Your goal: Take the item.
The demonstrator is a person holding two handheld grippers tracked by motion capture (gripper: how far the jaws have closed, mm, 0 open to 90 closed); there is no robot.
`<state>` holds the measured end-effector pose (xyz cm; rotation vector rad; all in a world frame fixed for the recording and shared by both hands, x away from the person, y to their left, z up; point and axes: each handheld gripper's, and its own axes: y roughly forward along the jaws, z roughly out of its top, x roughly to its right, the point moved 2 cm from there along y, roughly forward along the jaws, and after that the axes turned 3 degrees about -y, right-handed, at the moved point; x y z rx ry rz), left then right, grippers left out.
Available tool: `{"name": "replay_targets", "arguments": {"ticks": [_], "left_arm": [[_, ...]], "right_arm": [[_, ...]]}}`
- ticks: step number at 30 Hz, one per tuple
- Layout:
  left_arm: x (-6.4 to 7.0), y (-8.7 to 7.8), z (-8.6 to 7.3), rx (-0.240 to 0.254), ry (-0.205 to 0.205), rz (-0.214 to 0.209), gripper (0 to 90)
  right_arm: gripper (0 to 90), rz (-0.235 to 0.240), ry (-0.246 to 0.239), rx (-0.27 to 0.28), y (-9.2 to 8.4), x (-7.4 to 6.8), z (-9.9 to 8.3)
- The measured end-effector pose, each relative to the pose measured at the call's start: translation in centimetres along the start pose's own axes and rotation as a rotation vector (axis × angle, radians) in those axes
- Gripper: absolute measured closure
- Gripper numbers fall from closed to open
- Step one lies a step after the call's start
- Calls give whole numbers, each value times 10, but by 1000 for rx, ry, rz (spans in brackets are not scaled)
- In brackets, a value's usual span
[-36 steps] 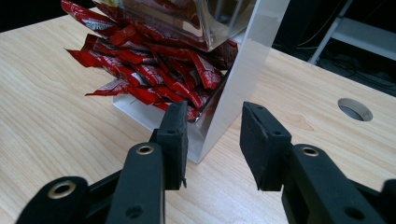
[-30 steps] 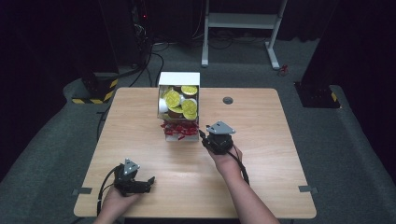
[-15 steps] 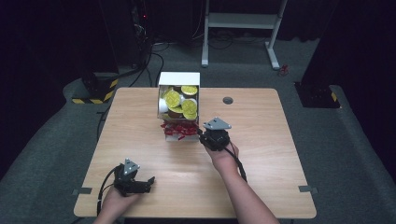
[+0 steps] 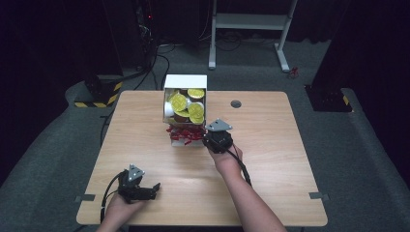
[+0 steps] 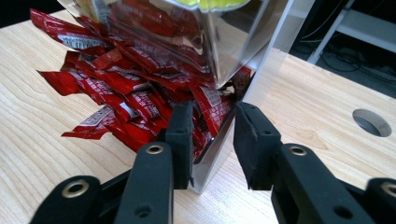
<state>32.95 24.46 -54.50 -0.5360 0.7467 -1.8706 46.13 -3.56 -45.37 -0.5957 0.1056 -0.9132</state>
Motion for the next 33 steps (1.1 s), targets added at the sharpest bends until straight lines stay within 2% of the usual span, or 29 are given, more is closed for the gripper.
{"name": "replay_targets", "arguments": {"ticks": [13,20,33], "left_arm": [[0,0,0,1,0,-1,3],[-1,-1,-1,2,4,-5,6],[-1,-1,-1,1,9,-3,6]], "right_arm": [[758,-14,-21,-16,11,-4,6],[788,-6,-38,5,13,-1,6],[886,-3,-31,-11,13,-1,3]]}}
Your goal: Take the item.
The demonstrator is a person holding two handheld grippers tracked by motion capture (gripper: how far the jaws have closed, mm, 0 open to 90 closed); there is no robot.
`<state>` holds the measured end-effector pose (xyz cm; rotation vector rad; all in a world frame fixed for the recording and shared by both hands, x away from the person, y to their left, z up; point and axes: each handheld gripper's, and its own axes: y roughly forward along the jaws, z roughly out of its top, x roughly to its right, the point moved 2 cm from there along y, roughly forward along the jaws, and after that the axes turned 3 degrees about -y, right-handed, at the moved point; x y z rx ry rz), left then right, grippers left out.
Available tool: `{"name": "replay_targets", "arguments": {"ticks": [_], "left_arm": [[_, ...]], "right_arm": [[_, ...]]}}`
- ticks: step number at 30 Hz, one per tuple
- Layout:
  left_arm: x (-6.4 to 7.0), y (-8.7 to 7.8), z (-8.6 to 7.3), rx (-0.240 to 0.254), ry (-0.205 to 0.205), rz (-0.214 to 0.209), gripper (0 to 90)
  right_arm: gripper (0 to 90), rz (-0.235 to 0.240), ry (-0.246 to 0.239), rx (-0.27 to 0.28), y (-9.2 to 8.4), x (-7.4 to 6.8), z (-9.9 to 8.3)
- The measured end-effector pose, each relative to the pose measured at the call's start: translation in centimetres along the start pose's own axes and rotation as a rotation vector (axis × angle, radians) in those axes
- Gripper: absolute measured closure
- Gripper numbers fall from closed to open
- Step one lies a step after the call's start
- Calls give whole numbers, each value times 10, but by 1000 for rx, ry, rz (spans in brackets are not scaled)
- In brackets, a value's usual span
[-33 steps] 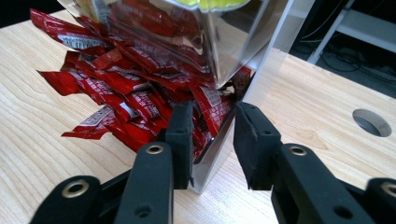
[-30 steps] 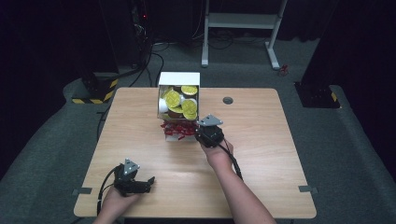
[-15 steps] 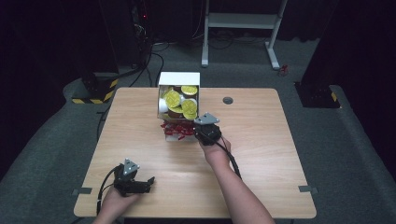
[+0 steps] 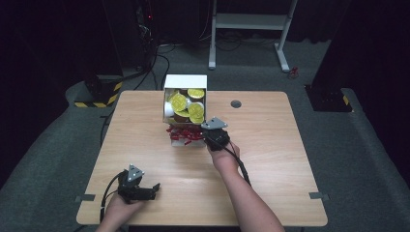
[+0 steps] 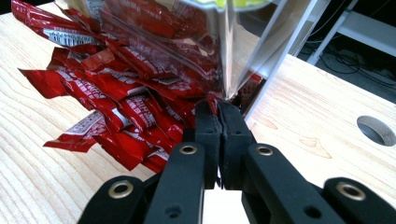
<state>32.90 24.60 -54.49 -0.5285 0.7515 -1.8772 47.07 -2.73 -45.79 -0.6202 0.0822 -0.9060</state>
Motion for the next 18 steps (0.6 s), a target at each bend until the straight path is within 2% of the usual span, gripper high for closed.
{"name": "replay_targets", "arguments": {"ticks": [12,18], "left_arm": [[0,0,0,-2,-1,-1,7],[0,0,0,-1,-1,-1,7]], "right_arm": [[892,2,1,23,-14,-1,-3],[891,21,15,39,-19,-2,-6]]}}
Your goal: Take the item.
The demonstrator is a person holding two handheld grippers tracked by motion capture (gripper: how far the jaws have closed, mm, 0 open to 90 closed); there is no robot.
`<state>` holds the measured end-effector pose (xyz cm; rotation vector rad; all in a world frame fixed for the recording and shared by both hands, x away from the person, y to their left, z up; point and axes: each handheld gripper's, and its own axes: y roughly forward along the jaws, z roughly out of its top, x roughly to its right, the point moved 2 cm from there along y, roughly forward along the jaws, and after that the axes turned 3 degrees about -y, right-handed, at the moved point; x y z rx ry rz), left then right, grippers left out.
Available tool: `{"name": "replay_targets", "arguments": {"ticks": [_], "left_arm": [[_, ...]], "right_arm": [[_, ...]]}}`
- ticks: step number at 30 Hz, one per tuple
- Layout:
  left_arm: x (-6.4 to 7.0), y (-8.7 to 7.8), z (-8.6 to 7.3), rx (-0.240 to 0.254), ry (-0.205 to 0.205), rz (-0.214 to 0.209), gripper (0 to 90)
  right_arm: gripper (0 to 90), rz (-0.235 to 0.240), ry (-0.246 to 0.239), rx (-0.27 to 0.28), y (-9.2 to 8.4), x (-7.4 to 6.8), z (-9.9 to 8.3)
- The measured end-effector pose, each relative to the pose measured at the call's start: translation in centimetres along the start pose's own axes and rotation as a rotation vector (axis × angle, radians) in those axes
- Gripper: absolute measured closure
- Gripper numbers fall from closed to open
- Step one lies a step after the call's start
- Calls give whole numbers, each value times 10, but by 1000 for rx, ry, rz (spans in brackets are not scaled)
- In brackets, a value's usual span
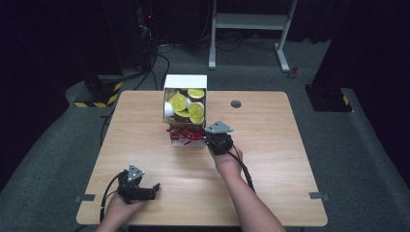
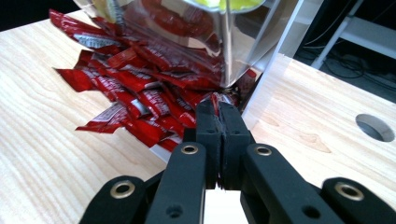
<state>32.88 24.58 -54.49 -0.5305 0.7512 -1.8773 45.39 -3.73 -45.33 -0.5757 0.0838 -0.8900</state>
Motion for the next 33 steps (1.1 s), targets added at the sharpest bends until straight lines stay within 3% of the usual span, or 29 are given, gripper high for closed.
{"name": "replay_targets", "arguments": {"ticks": [4,33], "left_arm": [[1,0,0,3,-5,1,9],[0,0,0,1,5,3,13]], "right_arm": [[892,24,12,16,-3,3,-2],[890,24,-4,55,-22,-5,-8]]}}
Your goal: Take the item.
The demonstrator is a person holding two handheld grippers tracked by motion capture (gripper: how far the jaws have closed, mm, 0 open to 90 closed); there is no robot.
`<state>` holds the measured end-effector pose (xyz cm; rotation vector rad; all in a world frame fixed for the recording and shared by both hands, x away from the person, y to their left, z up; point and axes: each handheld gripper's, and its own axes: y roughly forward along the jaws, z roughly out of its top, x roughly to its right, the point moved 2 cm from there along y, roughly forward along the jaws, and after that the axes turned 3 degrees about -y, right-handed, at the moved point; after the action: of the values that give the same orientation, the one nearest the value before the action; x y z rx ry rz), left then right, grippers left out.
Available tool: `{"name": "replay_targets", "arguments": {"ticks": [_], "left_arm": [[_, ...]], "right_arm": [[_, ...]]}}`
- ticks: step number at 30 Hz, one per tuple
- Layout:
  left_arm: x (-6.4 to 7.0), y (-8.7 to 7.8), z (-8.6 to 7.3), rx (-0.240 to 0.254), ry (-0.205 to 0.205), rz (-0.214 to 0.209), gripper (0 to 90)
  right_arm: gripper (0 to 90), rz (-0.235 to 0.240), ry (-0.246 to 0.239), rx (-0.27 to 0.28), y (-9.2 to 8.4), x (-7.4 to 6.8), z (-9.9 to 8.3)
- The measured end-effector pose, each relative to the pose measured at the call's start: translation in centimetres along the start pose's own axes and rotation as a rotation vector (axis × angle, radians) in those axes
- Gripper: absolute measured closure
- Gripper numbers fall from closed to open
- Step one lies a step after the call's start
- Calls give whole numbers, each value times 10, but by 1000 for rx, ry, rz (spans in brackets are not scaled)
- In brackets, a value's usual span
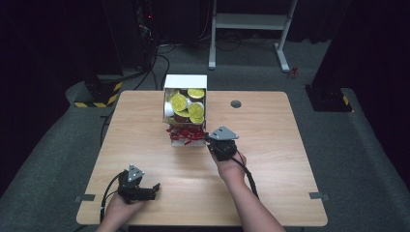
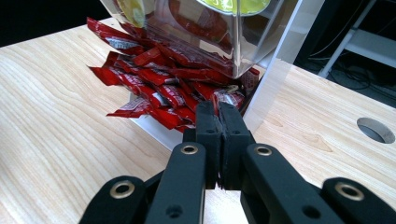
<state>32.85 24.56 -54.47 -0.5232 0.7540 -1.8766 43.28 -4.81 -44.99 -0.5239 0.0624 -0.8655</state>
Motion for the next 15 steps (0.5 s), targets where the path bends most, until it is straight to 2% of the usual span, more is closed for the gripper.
{"name": "replay_targets", "arguments": {"ticks": [15], "left_arm": [[0,0,0,-1,1,-4,13]], "right_arm": [[890,5,-5,33,-14,-4,-5]]}}
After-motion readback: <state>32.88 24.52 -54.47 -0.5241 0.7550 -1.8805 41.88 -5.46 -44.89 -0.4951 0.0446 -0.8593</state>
